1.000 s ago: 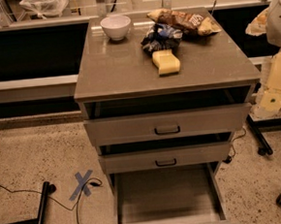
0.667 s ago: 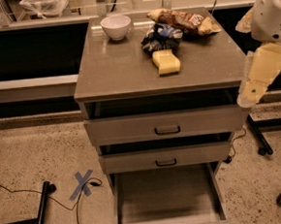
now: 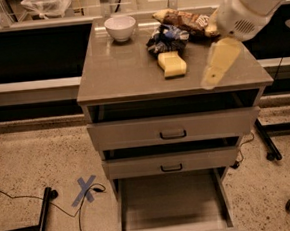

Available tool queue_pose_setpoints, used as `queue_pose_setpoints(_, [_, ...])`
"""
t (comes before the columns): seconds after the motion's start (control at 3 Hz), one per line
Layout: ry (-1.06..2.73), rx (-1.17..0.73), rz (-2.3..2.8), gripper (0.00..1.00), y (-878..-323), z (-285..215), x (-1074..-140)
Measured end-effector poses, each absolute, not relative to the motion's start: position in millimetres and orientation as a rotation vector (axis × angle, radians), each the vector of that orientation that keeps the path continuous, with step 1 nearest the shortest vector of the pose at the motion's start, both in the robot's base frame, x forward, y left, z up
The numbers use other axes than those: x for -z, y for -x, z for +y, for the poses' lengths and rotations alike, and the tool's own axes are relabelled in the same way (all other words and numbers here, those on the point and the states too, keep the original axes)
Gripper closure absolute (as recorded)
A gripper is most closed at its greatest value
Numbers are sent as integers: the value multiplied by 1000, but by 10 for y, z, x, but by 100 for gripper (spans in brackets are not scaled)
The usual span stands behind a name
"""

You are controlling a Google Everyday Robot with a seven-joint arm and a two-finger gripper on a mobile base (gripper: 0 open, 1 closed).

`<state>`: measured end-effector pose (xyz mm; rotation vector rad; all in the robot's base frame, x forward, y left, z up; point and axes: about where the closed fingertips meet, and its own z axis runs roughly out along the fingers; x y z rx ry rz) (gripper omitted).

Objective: Place sponge into bottom drawer

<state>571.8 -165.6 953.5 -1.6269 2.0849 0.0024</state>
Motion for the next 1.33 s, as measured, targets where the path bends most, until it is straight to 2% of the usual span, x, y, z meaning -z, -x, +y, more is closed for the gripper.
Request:
queue_pose_setpoints(0.67, [1497,-154,1970,0,-6371,-1217,-9053])
queue_pose_setpoints(1.33, [1321,-194,1969,0,-6791,-1051,-8652])
